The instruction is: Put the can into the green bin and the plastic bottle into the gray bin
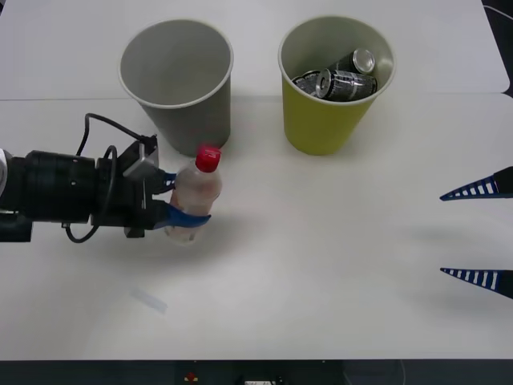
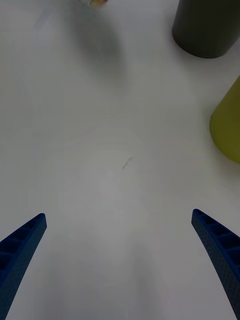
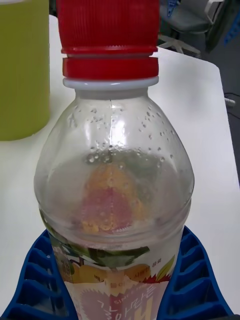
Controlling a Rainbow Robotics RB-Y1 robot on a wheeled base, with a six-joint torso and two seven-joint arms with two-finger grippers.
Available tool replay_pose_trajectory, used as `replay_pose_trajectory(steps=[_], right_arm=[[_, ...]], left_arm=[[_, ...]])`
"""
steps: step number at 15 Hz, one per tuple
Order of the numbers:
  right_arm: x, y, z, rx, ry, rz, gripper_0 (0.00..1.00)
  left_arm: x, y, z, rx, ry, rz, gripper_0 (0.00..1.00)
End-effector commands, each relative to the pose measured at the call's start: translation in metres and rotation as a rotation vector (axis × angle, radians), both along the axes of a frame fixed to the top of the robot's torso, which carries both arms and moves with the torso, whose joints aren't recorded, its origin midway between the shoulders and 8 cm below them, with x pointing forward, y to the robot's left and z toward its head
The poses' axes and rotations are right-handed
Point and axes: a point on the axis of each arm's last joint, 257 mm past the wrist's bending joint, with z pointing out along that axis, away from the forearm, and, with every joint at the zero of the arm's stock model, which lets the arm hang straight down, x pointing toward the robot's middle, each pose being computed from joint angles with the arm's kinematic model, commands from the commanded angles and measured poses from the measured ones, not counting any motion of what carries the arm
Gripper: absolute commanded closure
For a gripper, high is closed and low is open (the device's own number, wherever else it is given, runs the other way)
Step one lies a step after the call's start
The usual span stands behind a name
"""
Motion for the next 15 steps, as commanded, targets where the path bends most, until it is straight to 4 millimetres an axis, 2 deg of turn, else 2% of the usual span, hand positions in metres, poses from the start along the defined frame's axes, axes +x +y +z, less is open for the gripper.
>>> replay_pose_trajectory(steps=[1, 8, 13, 15], right_arm=[[0.0, 0.0, 0.0, 0.0, 0.0, 0.0, 0.0], [0.0, 0.0, 0.0, 0.0, 0.0, 0.0, 0.0], [0.0, 0.0, 0.0, 0.0, 0.0, 0.0, 0.0], [0.0, 0.0, 0.0, 0.0, 0.0, 0.0, 0.0]], left_arm=[[-0.004, 0.012, 0.016, 0.031, 0.044, 0.056, 1.0], [-0.003, 0.048, 0.06, 0.104, 0.112, 0.222, 1.0], [0.014, 0.06, 0.098, 0.096, 0.115, 0.362, 1.0], [0.027, 0.067, 0.112, 0.142, 0.083, 0.396, 1.0]])
